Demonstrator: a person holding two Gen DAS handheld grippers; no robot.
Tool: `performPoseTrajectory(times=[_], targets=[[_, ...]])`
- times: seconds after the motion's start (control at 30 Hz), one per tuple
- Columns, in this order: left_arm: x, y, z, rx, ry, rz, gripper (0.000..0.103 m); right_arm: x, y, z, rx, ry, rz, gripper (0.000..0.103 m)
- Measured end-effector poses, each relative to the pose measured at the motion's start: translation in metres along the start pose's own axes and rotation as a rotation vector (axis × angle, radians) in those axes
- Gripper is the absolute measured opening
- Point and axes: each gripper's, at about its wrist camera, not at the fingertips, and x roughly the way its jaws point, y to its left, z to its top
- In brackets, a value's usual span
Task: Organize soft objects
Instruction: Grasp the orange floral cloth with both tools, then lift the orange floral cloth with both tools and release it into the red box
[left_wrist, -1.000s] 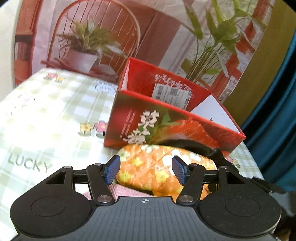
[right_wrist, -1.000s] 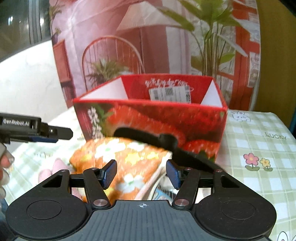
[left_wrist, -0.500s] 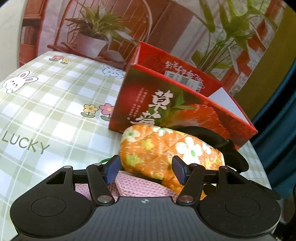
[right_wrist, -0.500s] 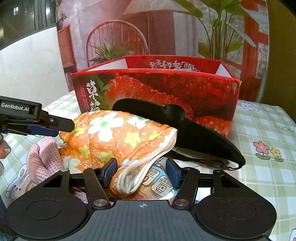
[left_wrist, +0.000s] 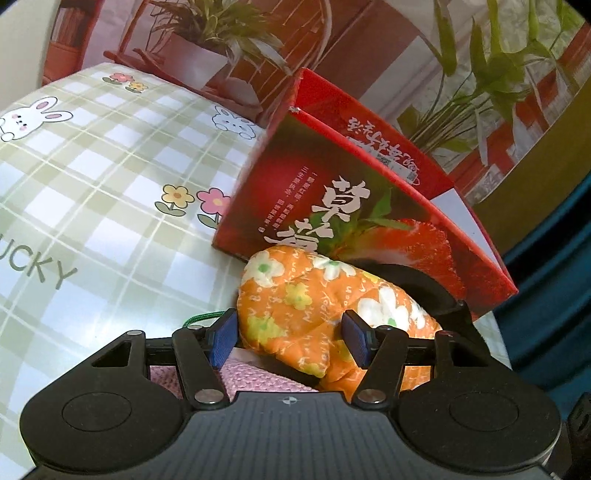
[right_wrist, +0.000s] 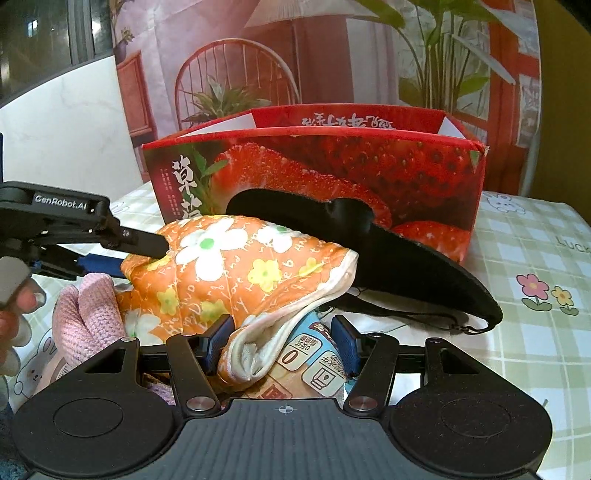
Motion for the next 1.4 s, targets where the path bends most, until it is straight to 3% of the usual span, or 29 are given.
performPoseTrajectory(times=[0.13,0.3,0.47,0.67,0.9,1.4], targets=[[-0.01,-0.003,0.001,0.014,-0.031,-0.03,0.043,0.0,0.0,0.003,0.009,0.011,0.004,0.053],[-0.023,-0.015,0.001,0.05,-0.081,-0.049,0.039,-0.007,-0.005,0.013,0.065,-0.003,0.051,0.048],[-0.031,-0.026,-0.002,0.088,-0.101,-0.038,0.036,-0.017,-0.012,0.02,0.116,-0.045,0.079,0.028],[-0.048,-0.031,0.0,0.107,-0.137,-0.043,0.032,-0.03,-0.014,0.025,0.113,-0.089,0.09,0.012],[-0.065,-0.041,0.003,0.15,-0.205,-0.037,0.032,-0.053,-0.005,0.044,0.051,-0.199,0.092,0.01],[-0.076,-0.046,0.017,0.174,-0.245,-0.058,0.032,-0.066,-0.002,0.052,0.014,-0.242,0.097,0.01]])
